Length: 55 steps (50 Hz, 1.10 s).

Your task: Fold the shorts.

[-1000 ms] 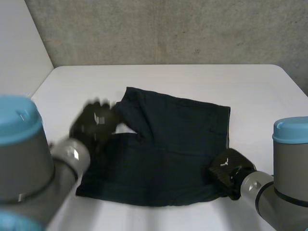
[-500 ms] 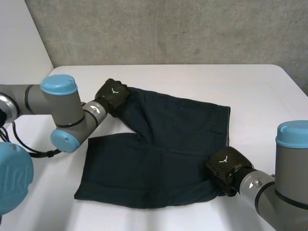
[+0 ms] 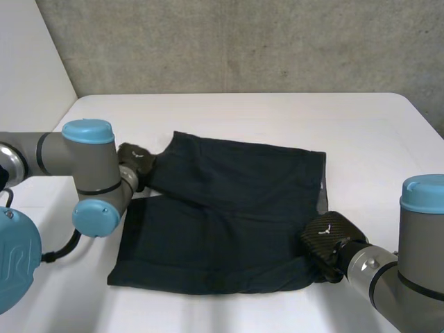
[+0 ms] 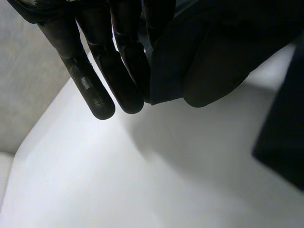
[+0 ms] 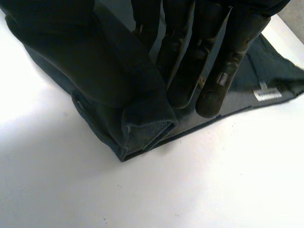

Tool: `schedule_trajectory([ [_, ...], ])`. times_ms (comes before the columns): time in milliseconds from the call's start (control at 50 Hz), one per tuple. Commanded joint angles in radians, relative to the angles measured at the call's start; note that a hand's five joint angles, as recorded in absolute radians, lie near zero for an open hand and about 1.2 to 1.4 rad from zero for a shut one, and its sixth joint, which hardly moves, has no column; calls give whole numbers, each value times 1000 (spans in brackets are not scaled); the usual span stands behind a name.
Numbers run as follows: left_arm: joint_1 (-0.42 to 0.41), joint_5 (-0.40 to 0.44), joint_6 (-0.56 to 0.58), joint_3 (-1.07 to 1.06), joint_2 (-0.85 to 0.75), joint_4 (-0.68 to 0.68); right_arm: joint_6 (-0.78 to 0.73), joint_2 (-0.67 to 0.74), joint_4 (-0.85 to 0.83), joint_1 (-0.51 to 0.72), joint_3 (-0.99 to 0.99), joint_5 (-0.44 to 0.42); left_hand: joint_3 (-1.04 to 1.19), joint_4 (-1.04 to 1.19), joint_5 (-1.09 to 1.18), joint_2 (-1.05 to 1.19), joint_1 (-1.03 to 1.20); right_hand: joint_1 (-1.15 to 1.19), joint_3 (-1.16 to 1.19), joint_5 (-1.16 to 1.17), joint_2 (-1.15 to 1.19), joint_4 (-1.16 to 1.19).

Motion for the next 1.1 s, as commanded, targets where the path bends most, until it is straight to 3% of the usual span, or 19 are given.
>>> schedule_trajectory([
  [20,-16,-42,-15,-46,14,2,0,0,1,3,0,1,207,194,245,202,255,417,196,240,213,205],
  [100,-33,-39,-50,-65,52,2,0,0,1,2,3,1,207,194,245,202,255,417,196,240,213,205],
  [160,-39,-34,-66,-70,76,2,0,0,1,2,6,1,-322,-335,-284,-327,-274,417,196,240,213,205],
  [180,-39,-31,-72,-74,94,2,0,0,1,2,6,1,-632,-645,-594,-637,-584,417,196,240,213,205],
  [200,-39,-31,-73,-79,102,2,0,0,1,0,6,1,-656,-668,-618,-661,-608,417,196,240,213,205],
  [320,-31,-2,-76,-111,161,3,0,0,1,0,6,1,-641,-654,-603,-646,-593,417,196,240,213,205],
  [480,-25,185,-107,-166,180,2,0,2,-1,5,11,-1,-621,-633,-583,-626,-573,417,196,240,213,205],
  [600,-21,188,-102,-143,148,3,0,3,-1,5,14,1,-539,-551,-501,-544,-491,417,196,240,213,205],
  [760,16,150,-102,-83,85,-3,0,3,-2,5,16,1,206,194,244,201,254,417,196,240,213,205],
  [880,35,-3,-99,-76,85,-6,0,3,-5,5,14,1,207,194,245,202,255,417,196,240,213,205],
  [1000,18,-23,-102,-108,88,-8,2,0,-2,6,13,-1,207,194,245,202,255,417,196,240,213,205],
  [1060,7,-22,-102,-125,99,-6,2,0,-2,8,13,-1,-85,-98,-47,-90,-37,417,196,240,213,205],
  [1100,-5,-22,-102,-132,103,-6,3,0,-1,8,13,1,-502,-514,-464,-507,-454,417,196,240,213,205],
])
